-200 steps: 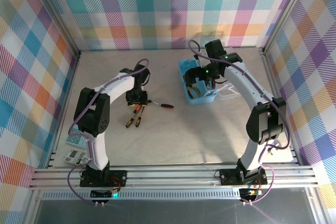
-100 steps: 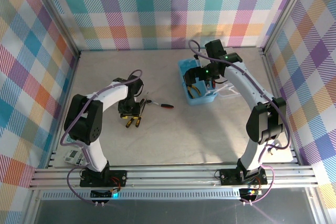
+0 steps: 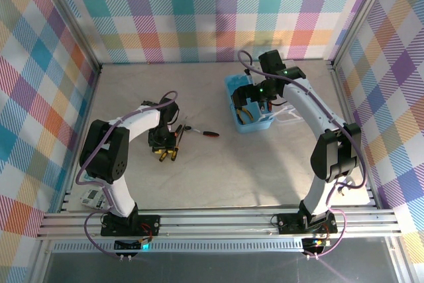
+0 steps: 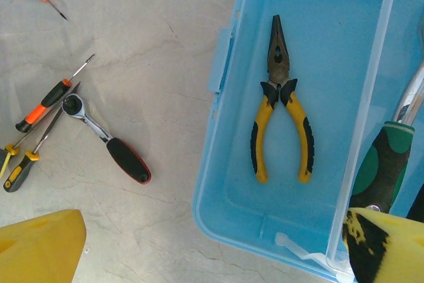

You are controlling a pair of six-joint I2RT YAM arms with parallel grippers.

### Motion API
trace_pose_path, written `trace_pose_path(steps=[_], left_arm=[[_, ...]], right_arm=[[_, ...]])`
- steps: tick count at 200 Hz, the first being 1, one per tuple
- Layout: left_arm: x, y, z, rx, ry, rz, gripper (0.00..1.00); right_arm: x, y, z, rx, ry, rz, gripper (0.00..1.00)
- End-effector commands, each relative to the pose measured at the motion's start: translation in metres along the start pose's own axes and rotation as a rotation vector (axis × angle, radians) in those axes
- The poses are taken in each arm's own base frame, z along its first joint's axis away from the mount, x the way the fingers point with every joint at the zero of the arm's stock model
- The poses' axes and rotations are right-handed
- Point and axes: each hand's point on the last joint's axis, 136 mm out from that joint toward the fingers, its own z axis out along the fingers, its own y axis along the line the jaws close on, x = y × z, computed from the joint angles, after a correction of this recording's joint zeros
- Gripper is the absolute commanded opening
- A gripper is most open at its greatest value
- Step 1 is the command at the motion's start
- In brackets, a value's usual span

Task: Pack the tool kit

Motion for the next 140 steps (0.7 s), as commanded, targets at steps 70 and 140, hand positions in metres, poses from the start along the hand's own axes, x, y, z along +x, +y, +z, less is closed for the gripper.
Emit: trace_pose_path(steps=[70,140], left_arm=[[0.016,-0.002,0.031,-0.014,0.095,0.009,0.22],[0.009,-0.006,-0.004,0.013,0.052,0.025,0.0]], right_arm=[[-0.006,0.005,-0.001,-0.014,-0.004,-0.007,0.99],[-0.007,0.006,-0.009,-0.007,-0.014,-0.015,0.99]])
